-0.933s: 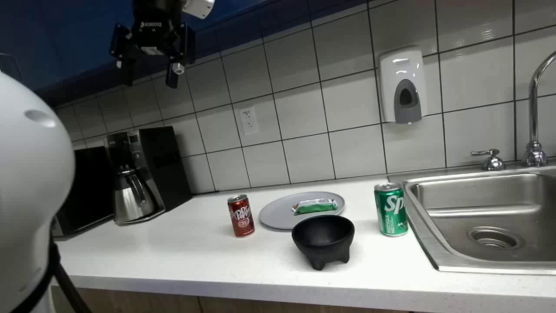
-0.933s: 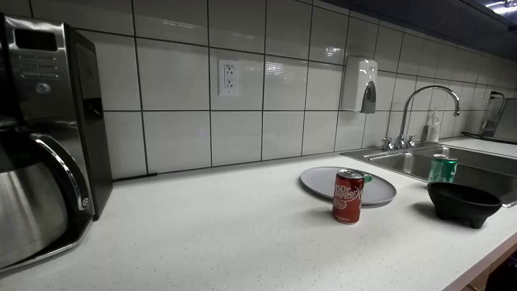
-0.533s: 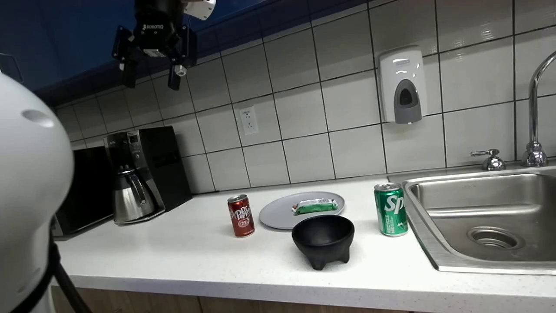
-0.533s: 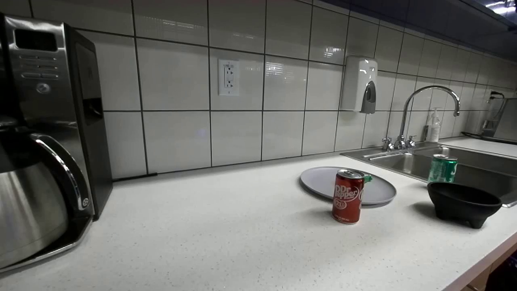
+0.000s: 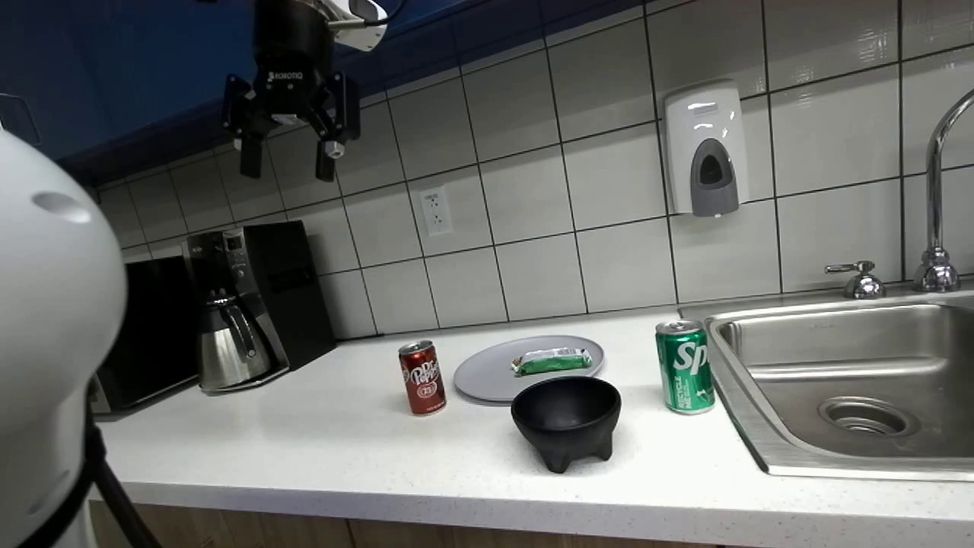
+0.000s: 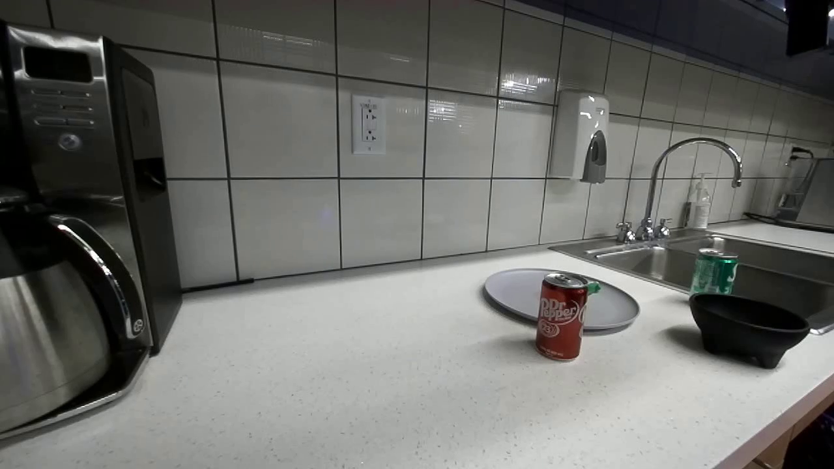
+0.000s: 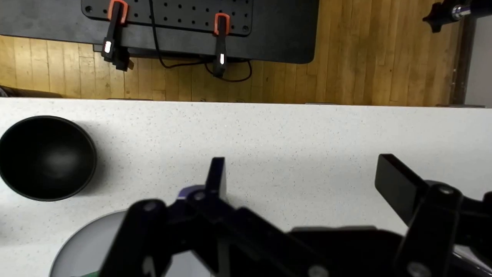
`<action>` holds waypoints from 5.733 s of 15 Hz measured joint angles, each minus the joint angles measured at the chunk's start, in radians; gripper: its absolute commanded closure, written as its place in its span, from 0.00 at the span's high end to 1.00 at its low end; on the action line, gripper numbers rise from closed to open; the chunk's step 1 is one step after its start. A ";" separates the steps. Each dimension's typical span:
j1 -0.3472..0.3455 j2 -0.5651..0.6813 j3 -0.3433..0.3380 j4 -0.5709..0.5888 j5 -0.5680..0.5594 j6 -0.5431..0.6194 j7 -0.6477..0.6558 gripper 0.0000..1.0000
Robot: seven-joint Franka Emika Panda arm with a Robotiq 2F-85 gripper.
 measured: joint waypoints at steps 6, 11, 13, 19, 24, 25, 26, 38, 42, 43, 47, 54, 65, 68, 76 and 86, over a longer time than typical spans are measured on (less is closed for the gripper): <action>-0.020 -0.001 0.008 -0.062 0.000 0.098 0.048 1.00; -0.038 0.000 0.010 -0.120 0.000 0.181 0.107 1.00; -0.050 0.002 0.010 -0.145 0.000 0.216 0.127 1.00; -0.090 0.021 0.010 -0.206 0.000 0.341 0.199 1.00; -0.116 0.071 0.010 -0.228 0.000 0.447 0.268 1.00; -0.121 0.085 0.010 -0.229 0.000 0.464 0.280 1.00; -0.125 0.100 0.010 -0.229 0.000 0.483 0.291 1.00; -0.147 0.309 0.006 -0.178 0.002 0.649 0.431 1.00; -0.150 0.393 -0.002 -0.116 0.011 0.678 0.473 1.00; -0.150 0.414 -0.005 -0.099 0.014 0.681 0.483 1.00; -0.150 0.500 -0.012 -0.024 0.027 0.697 0.524 1.00; -0.150 0.651 -0.021 0.108 0.031 0.714 0.592 1.00; -0.150 0.869 -0.048 0.273 0.030 0.725 0.695 1.00; -0.148 0.922 -0.058 0.309 0.026 0.736 0.729 1.00; -0.121 1.034 -0.085 0.393 -0.039 0.747 0.840 1.00; -0.098 1.085 -0.099 0.411 -0.081 0.747 0.912 1.00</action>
